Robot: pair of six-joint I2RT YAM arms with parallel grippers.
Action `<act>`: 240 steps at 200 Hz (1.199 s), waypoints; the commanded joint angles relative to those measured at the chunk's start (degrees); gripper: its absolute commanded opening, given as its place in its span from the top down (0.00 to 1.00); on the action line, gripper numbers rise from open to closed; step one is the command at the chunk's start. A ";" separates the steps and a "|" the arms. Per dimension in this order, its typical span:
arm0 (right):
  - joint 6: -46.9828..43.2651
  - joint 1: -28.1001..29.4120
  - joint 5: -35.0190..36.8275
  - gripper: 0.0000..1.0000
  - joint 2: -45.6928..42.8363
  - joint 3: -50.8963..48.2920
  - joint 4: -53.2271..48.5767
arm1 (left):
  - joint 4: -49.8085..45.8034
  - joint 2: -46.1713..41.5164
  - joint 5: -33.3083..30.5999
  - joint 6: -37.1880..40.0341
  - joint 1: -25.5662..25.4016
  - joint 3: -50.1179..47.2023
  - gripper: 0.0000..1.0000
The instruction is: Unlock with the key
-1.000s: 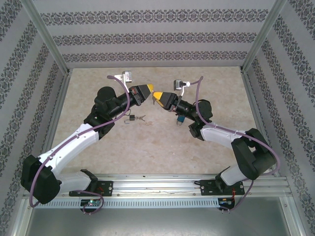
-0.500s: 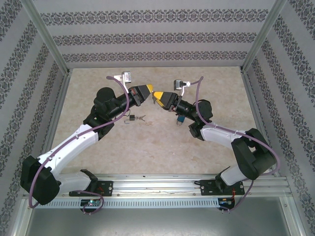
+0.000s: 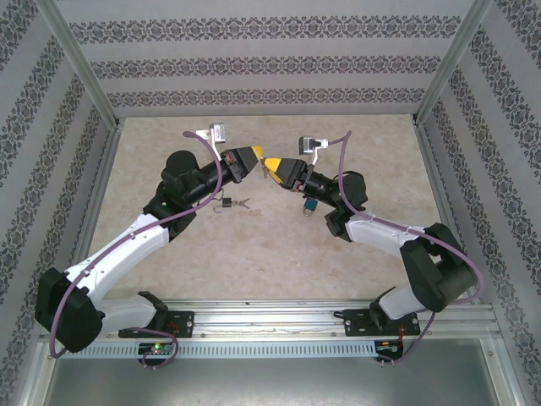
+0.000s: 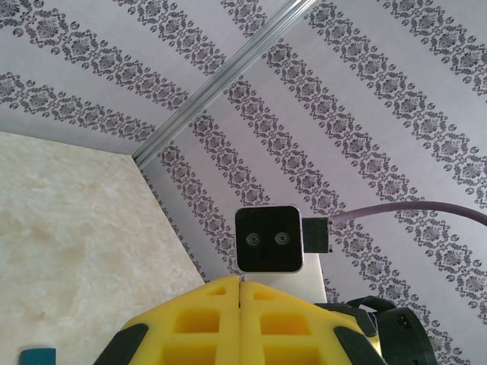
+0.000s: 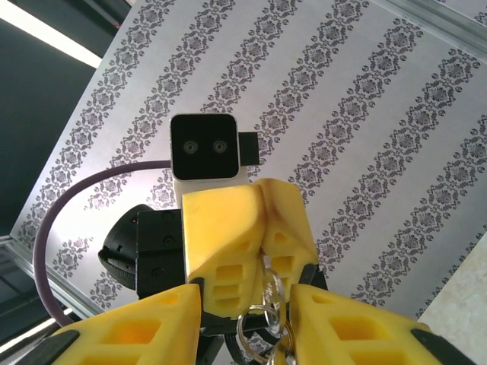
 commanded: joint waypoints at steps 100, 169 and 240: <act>-2.38 -0.37 1.12 0.50 -1.61 0.15 2.72 | 4.90 1.17 3.58 -2.63 -1.14 0.30 1.00; -2.16 -0.55 0.60 0.65 -2.07 -0.86 2.72 | 3.63 0.15 1.58 -1.25 -1.36 0.18 1.00; -2.58 -0.55 -0.44 0.70 -2.37 -2.49 2.71 | 1.80 -1.31 0.73 0.23 -1.36 1.11 1.00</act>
